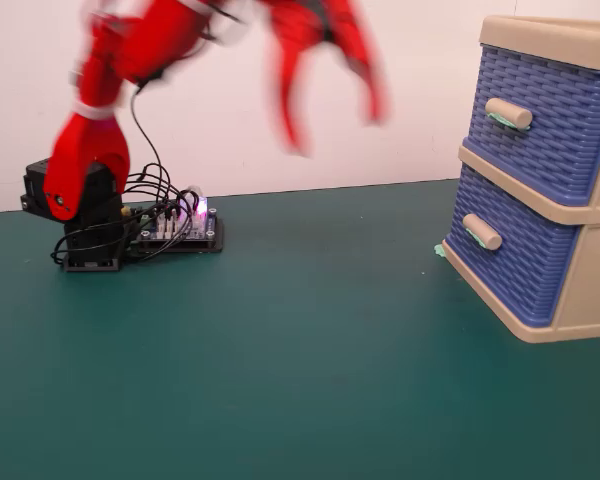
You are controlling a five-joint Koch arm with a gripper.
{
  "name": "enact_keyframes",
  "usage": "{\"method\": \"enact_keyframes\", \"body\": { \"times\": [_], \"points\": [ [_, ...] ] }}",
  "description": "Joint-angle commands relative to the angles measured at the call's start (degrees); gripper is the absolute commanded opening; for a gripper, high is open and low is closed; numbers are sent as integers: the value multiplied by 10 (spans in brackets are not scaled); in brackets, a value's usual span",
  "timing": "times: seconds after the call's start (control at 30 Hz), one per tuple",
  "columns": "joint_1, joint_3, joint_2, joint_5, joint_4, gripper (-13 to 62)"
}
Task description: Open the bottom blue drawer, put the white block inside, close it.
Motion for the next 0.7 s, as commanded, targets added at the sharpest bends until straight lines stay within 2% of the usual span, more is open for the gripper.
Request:
{"method": "enact_keyframes", "body": {
  "times": [0.0, 0.2, 0.43, 0.57, 0.67],
  "points": [
    [43, 54, 91, -73, 32, 339],
    [291, 441, 257, -376, -6, 339],
    [592, 800, 311, -611, -185, 339],
    [648, 996, 337, -679, -285, 339],
    [645, 1094, 424, -677, -311, 339]
  ]
}}
